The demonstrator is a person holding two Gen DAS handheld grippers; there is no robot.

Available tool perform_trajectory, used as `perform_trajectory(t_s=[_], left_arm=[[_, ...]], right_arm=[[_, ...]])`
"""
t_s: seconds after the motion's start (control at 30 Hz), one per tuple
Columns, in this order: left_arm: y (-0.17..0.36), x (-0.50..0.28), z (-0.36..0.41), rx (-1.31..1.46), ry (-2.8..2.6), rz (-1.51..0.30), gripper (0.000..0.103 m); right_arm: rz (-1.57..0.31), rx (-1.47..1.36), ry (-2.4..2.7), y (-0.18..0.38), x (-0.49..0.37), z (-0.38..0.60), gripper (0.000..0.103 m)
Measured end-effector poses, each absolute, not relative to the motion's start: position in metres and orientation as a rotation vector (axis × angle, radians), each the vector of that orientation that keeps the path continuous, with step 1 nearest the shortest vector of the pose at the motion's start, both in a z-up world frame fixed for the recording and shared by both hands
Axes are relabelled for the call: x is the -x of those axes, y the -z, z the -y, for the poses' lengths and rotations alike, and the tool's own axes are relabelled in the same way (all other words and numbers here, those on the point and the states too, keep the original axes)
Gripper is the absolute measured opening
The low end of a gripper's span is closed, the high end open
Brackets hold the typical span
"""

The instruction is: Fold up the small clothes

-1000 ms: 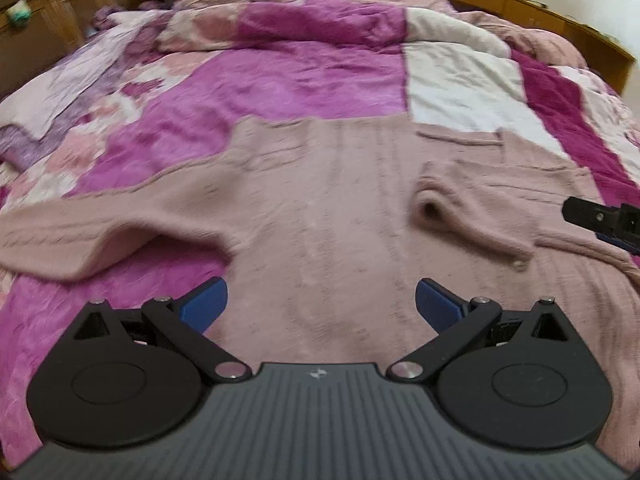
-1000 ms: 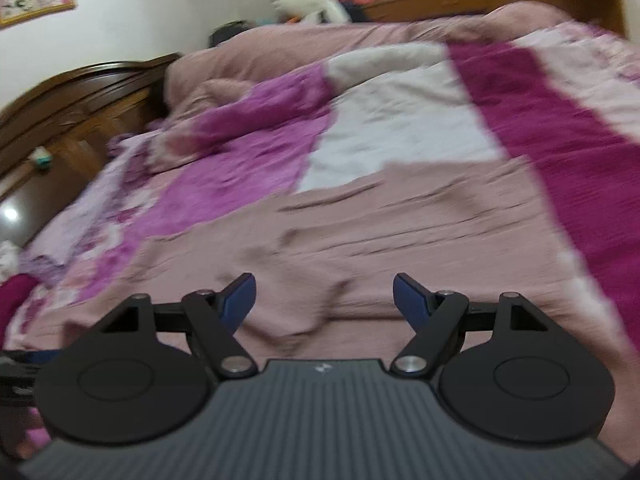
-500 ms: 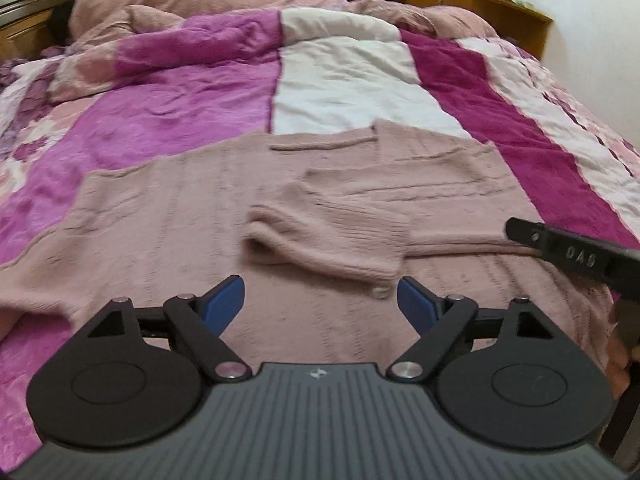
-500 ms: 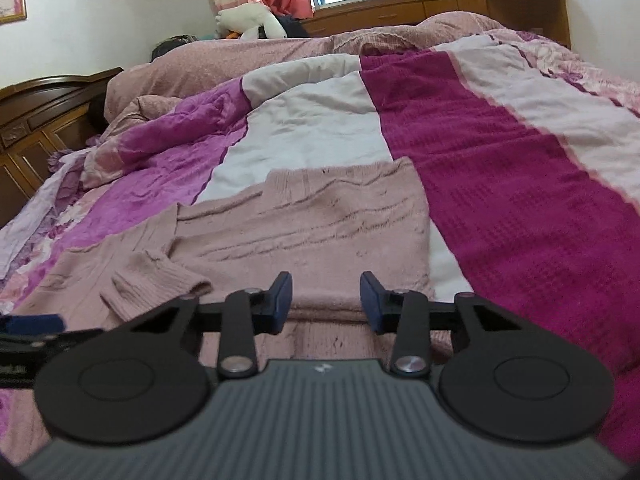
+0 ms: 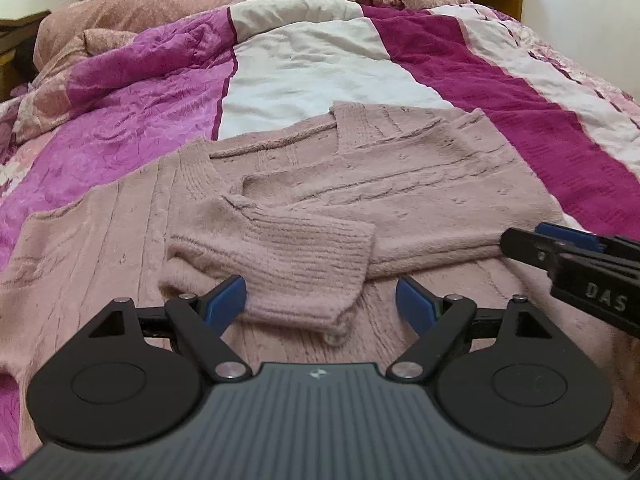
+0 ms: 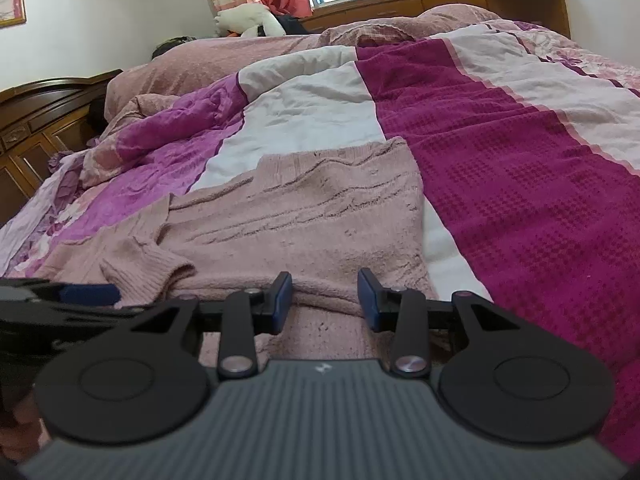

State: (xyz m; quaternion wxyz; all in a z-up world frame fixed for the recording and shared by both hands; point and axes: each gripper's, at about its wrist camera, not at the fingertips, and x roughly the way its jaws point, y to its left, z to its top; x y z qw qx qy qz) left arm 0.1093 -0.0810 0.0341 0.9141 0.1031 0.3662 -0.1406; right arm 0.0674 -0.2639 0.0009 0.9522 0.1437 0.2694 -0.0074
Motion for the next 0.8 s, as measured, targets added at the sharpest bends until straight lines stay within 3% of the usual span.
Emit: perform_trajectory(t_s=[0.07,0.1,0.13,0.23,0.8], left_arm=[[-0.034,-0.111,0.08,-0.21,0.302,-0.748,0.05],[-0.035,-0.112,0.078,-0.199,0.311,-0.748,0.044],[-0.037,-0.113,0.075,-0.182,0.324,-0.744,0.03],[-0.045,-0.112,0.066,-0.153,0.335,-0.731,0.014],[-0.086,-0.137,-0.058,-0.006,0.028,-0.639,0.011]], right_arm=[[-0.546,-0.289,0.012,0.0,-0.067,0.265,0.038],[-0.545,-0.287,0.012,0.001,-0.067,0.265,0.038],[-0.544,-0.287,0.012,0.001,-0.067,0.265,0.038],[-0.544,-0.285,0.012,0.001,-0.067,0.264,0.038],[-0.543,-0.262,0.018,0.001,-0.066,0.263,0.038]])
